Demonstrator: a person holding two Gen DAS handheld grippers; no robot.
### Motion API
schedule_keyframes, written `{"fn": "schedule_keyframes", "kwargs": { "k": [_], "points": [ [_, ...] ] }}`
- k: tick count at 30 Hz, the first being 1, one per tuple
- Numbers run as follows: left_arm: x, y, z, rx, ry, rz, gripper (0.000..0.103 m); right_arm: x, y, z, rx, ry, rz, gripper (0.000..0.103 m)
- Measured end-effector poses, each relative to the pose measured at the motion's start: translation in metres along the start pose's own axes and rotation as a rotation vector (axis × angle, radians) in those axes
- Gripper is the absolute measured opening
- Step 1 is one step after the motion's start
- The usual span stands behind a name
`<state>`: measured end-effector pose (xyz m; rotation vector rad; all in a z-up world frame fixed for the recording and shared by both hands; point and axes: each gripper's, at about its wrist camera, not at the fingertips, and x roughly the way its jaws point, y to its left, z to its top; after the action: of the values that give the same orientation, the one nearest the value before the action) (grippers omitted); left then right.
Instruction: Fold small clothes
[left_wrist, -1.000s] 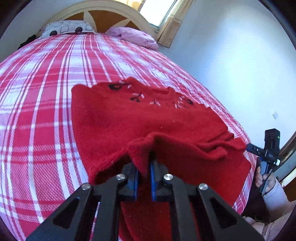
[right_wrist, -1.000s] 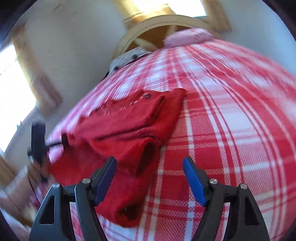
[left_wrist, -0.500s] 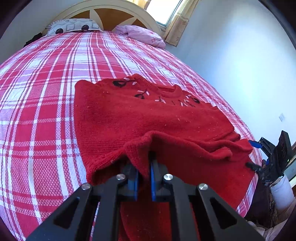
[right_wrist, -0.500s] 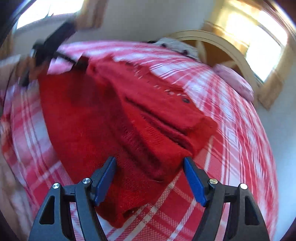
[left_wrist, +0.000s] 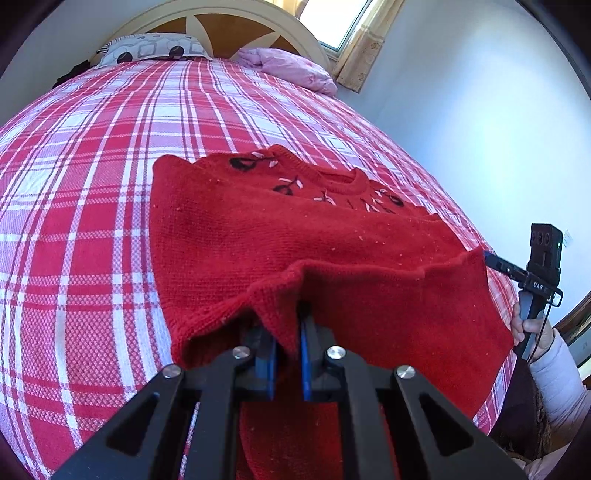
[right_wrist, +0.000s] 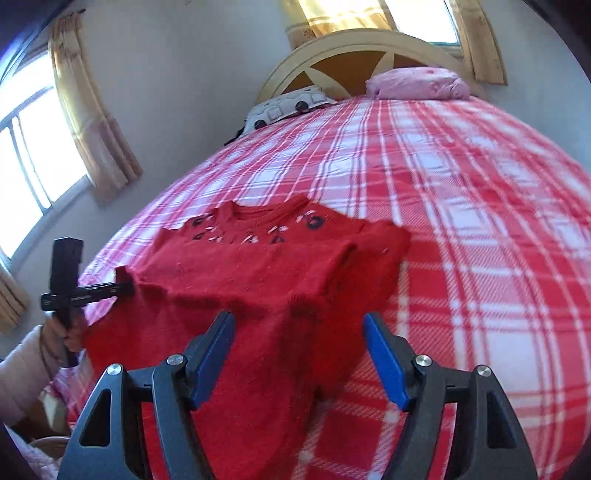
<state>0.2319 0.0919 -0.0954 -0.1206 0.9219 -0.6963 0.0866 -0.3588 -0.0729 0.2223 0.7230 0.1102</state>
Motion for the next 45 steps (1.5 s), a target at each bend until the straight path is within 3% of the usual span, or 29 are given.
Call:
{"fn": "schedule_keyframes", "kwargs": {
  "k": [5,7,11,15,18,21,27,31,34,37,39,41,45],
  "points": [
    [0.0,0.0,-0.001,-0.001,-0.008,-0.004,0.011,0.01,0.022,-0.004,-0.071,0.013,-0.01,0.072],
    [0.001,0.0,-0.001,-0.01,-0.01,-0.007,0.011,0.017,0.025,-0.003,-0.082,0.027,-0.017,0.067],
    [0.002,0.002,0.0,-0.043,-0.01,-0.015,0.013,0.031,0.031,-0.005,-0.103,0.063,-0.088,0.02],
    [0.001,0.001,-0.002,-0.041,-0.028,-0.007,0.012,0.02,0.033,-0.009,-0.068,0.031,-0.108,0.017],
    [-0.003,-0.006,-0.006,-0.008,-0.054,0.03,0.007,0.006,0.047,-0.016,-0.11,-0.002,-0.128,0.015],
    [-0.011,-0.017,-0.01,0.02,-0.087,0.056,0.005,-0.009,0.063,-0.019,-0.148,-0.035,-0.132,0.014],
    [-0.042,-0.032,-0.015,0.029,-0.156,0.018,0.005,-0.038,0.082,-0.019,-0.148,-0.109,-0.103,0.015],
    [-0.052,-0.037,-0.017,0.048,-0.19,0.03,0.005,-0.028,0.071,-0.018,-0.133,-0.099,-0.142,0.015],
    [-0.048,-0.038,-0.015,0.052,-0.185,0.044,0.005,-0.013,0.056,-0.019,-0.113,-0.036,-0.223,0.016],
    [-0.05,-0.038,-0.014,0.041,-0.198,0.024,0.005,-0.016,0.041,-0.026,-0.071,-0.006,-0.233,0.025],
    [-0.053,-0.038,-0.014,0.042,-0.215,0.008,0.005,-0.024,0.031,-0.028,-0.028,-0.017,-0.231,0.05],
    [-0.054,-0.038,-0.014,0.045,-0.22,0.01,0.005,-0.035,0.018,-0.026,0.048,-0.055,-0.174,0.062],
    [-0.047,-0.033,-0.013,0.021,-0.204,0.014,0.005,-0.044,-0.01,-0.002,0.239,-0.111,0.055,0.063]
  ]
}}
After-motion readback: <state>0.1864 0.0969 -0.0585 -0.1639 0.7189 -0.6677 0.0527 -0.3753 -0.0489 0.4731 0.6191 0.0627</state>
